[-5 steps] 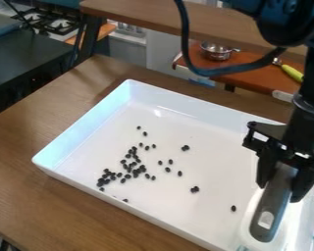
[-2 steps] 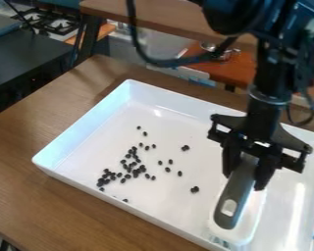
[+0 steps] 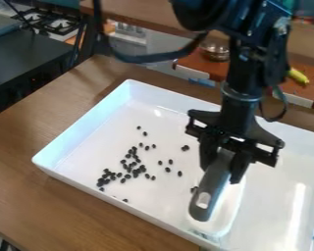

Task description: Sweep into pile

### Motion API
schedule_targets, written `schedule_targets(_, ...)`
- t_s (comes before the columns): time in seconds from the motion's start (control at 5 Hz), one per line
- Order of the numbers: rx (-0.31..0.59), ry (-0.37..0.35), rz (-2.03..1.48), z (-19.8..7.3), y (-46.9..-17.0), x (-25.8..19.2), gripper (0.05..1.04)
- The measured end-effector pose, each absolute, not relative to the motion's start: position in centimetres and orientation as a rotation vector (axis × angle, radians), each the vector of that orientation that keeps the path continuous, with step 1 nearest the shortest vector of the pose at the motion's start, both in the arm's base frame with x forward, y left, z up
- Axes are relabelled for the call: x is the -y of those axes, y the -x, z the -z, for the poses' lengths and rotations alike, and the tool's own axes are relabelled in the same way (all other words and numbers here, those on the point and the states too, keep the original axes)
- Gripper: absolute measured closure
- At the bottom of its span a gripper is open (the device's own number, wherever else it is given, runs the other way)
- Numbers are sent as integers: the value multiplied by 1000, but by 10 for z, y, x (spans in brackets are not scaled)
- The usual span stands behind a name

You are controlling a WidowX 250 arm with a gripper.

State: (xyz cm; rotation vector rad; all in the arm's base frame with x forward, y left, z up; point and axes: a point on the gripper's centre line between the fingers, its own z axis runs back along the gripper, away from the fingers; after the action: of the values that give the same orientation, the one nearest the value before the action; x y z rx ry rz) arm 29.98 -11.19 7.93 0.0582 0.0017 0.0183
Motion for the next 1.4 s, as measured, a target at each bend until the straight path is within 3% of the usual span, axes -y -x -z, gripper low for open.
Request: schedule_targets(1.4,-58,-191,-104,-81,-282,-20,602)
